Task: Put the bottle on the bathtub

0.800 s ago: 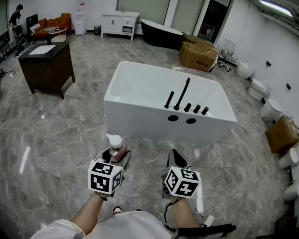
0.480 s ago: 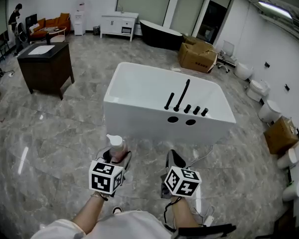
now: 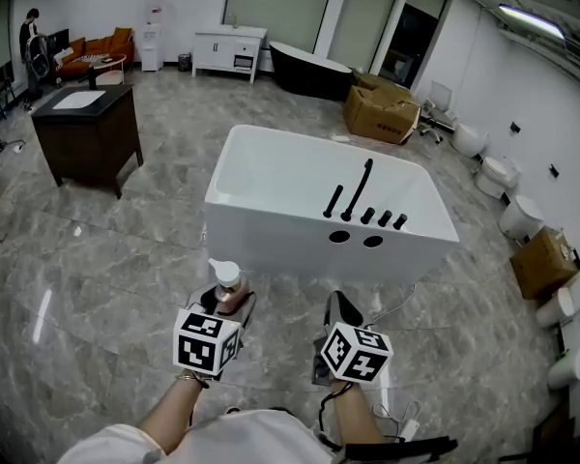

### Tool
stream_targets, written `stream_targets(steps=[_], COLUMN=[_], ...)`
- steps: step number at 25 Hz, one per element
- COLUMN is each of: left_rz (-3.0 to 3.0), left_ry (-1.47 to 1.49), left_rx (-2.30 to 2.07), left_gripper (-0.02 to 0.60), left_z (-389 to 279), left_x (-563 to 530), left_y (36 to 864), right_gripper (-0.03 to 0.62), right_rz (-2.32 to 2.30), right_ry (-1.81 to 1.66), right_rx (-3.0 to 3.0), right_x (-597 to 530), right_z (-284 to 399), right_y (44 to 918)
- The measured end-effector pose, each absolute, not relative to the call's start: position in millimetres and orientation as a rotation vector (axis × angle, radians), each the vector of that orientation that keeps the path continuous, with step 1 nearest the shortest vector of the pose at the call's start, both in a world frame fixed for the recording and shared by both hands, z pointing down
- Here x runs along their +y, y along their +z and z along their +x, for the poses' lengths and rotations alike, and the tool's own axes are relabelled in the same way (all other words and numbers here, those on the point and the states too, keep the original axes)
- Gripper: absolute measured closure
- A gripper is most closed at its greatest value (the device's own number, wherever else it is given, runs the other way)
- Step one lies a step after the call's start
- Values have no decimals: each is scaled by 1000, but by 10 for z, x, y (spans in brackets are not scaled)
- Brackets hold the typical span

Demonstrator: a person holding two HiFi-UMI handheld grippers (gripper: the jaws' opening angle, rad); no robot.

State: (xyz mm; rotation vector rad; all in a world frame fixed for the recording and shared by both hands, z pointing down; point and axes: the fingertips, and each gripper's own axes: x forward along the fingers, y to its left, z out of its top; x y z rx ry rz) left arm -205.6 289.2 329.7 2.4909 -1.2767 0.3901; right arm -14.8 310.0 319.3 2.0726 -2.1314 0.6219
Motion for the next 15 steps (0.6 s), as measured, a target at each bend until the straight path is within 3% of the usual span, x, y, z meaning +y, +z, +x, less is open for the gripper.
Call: stream_targets(steps=[15], left_rz=[2485], left_ry=[409], left_rx=[-1252], left_gripper=[345], left_z=[-2028], left_x=[2538], left_y=[3384], right_gripper=[568], right_rz=[2084], right_ry=[660], right_rx=[-2085], right_x=[2803], right_z=[-52], right_y=[3319])
